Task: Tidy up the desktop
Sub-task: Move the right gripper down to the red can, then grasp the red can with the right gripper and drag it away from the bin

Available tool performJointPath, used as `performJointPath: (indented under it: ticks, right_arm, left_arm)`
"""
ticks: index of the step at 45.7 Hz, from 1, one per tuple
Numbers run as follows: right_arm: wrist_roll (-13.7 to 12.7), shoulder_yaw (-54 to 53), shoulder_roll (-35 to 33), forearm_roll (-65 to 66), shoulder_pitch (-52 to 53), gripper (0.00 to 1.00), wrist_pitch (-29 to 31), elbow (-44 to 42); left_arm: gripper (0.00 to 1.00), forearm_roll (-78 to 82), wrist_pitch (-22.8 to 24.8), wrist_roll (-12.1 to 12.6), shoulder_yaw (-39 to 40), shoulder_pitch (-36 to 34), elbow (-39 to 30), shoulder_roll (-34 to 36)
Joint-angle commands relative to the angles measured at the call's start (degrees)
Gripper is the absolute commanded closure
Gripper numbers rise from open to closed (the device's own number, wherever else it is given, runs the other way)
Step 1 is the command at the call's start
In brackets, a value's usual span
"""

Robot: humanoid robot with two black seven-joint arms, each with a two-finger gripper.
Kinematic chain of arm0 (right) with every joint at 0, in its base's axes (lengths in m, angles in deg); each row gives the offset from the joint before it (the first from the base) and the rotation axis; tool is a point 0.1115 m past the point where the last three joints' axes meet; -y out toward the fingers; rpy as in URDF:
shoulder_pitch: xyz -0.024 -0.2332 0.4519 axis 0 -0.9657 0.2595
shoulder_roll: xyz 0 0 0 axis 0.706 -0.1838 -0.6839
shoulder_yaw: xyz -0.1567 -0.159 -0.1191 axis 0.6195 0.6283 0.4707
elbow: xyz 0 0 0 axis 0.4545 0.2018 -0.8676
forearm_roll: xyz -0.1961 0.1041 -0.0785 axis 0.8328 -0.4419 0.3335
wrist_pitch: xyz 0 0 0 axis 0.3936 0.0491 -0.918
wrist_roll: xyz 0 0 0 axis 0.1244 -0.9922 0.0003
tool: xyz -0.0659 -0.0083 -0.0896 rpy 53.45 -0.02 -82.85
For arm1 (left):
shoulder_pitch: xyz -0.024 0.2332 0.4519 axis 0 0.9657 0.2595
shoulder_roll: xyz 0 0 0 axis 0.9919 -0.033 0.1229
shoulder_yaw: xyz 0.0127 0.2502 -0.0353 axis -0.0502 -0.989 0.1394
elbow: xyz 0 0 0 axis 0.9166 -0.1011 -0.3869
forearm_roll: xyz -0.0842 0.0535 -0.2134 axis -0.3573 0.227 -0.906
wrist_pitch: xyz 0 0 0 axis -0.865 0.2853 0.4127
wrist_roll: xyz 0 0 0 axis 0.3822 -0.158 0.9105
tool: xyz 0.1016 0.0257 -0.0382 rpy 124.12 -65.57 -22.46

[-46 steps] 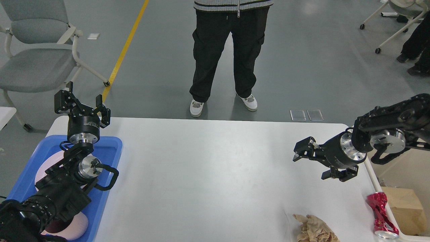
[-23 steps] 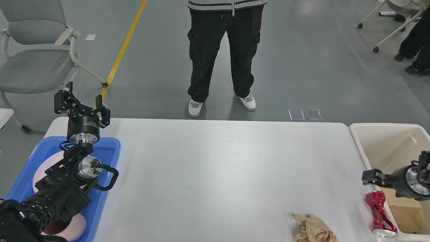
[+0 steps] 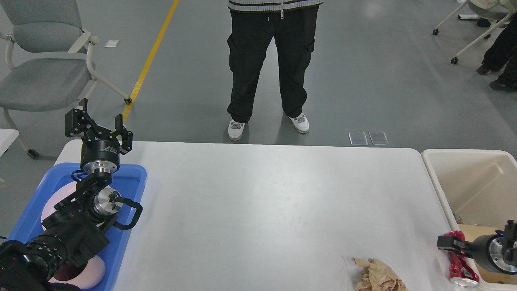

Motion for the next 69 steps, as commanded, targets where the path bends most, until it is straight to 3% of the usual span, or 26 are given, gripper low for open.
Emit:
performJointPath:
  ticks: [1,6,9,11,32,41,45,54,69]
  right_arm:
    - [3.9,0.1,0.8,0.1,-2.7,0.23,-2.7,-0.7]
    - [6.0,0.2,1.0,0.5,-3.8,0.59,-6.0,-0.6]
    - [6.0,0.9,1.5,0.7,-4.4,0.71,-7.1,-0.6]
    - [6.0,1.0,1.5,0.7,-4.4,1.0,-7.1,-0.8]
    - [6.0,0.6,1.5,0.3,-3.0,1.0,-9.1,-0.4]
    - [6.0,1.1,0.4,0.2,7.9,1.0,-7.5,4.7]
    - [5.8,1.3,0.3,0.1,15.4,1.0,-4.3,9.0]
    - [5.2,1.5,2.4,-3.3,31.6,1.0,10.1,16.6]
    - [5.2,3.9,7.2,-5.2,37.6,1.0,11.3,21.5]
  left_arm:
    - [0.04,0.0,0.0,0.0,0.0,0.0,-0.1,0.0]
    - [0.04,0.0,0.0,0.0,0.0,0.0,0.0,0.0]
    - [0.04,0.0,0.0,0.0,0.0,0.0,0.0,0.0]
    - [0.04,0.0,0.0,0.0,0.0,0.0,0.0,0.0]
    - [0.04,0.0,0.0,0.0,0.0,0.0,-0.1,0.0]
    - [0.04,0.0,0.0,0.0,0.0,0.0,-0.1,0.0]
    - [0.04,0.0,0.0,0.0,0.0,0.1,-0.1,0.0]
    - [0.04,0.0,0.0,0.0,0.0,0.0,-0.1,0.0]
    - [0.04,0.0,0.0,0.0,0.0,0.1,-0.1,0.0]
